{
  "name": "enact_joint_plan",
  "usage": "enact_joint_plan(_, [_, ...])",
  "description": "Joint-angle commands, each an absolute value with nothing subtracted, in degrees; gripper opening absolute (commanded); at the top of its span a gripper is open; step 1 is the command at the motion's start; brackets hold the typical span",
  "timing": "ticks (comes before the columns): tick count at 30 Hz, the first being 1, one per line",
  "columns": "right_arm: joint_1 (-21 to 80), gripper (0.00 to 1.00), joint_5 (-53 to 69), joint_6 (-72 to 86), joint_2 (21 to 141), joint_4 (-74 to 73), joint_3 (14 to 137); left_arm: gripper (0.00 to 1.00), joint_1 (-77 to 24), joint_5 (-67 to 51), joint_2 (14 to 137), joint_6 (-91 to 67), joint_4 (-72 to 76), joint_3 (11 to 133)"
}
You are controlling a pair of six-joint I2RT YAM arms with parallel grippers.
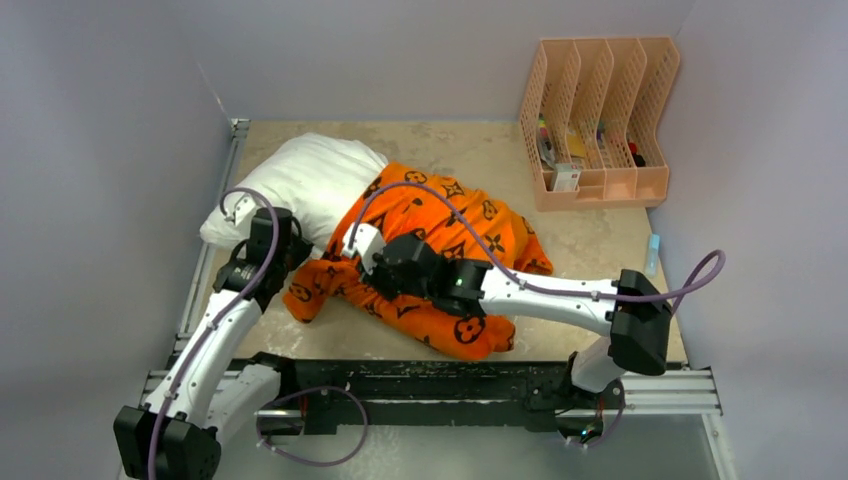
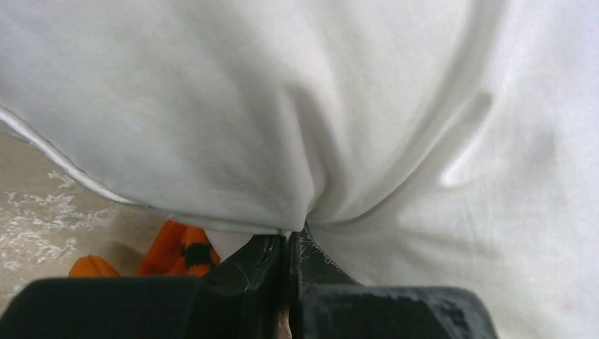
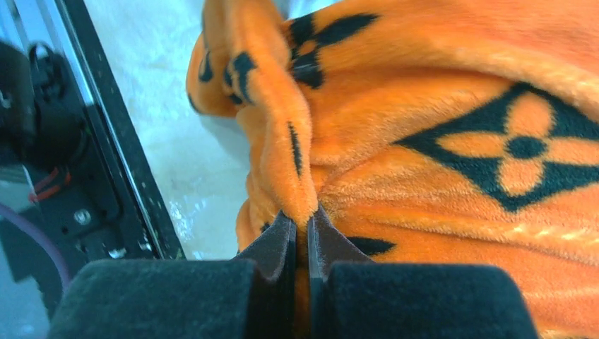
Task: Remove the pillowcase from the pillow
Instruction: Remove the pillow from the pillowcase.
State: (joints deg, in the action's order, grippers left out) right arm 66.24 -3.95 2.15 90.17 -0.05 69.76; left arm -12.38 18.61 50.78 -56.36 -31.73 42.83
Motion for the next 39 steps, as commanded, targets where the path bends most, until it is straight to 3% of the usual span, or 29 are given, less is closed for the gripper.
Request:
enact_joint_plan(1, [72.2,0.00,-13.0,-7.8,86.4,-2.8,66.2,0.00,-12.1,22.2,51.9,-53.9,-26.5,45.3])
enact_joint_plan(5, [72.8,0.00,-16.8,-9.9,79.3,-11.7,61.5,0.00,-9.4,24.9,54.3,-49.1,-30.0,51.3])
enact_joint_plan(10, [73.6,0.00,-1.2,-6.8,68.3,-28.4,55.2,0.00,-1.1,17.8,61.7,-45.7,-30.1,58.1])
enact_joint_plan(13, [75.9,0.00,-0.1,-0.7,64.6,-33.1,53.7,0.00,0.0,15.2,63.9,-45.3,-29.4,59.7])
enact_joint_plan(19, [76.9,0.02,-12.8,12.6,67.6,-33.3,59.6,0.00,0.0,12.9,64.7,-46.1,-28.7,57.2])
enact_joint_plan(22, [76.9,0.20,-20.8,24.2,68.3,-37.0,65.3,0.00,0.0,12.4,63.7,-46.1,-28.6,56.0])
enact_joint_plan(24, [76.9,0.59,-23.5,30.6,65.1,-37.5,66.9,0.00,0.0,13.0,63.4,-45.8,-29.2,55.7])
enact_joint_plan(25, [76.9,0.66,-25.5,34.1,62.6,-37.7,66.8,0.00,0.0,13.2,63.5,-45.7,-29.6,55.6])
enact_joint_plan(29, [76.9,0.69,-33.2,50.6,51.2,-43.9,63.1,0.00,0.0,13.3,63.7,-45.8,-30.3,55.0])
enact_joint_plan(34, [76.9,0.71,-36.2,87.9,38.2,-68.1,54.6,0.00,0.0,12.5,64.6,-45.8,-30.9,55.4])
enact_joint_plan(39, [76.9,0.74,-24.9,82.6,23.6,-52.6,41.5,0.00,0.0,10.9,64.7,-45.6,-31.2,55.9])
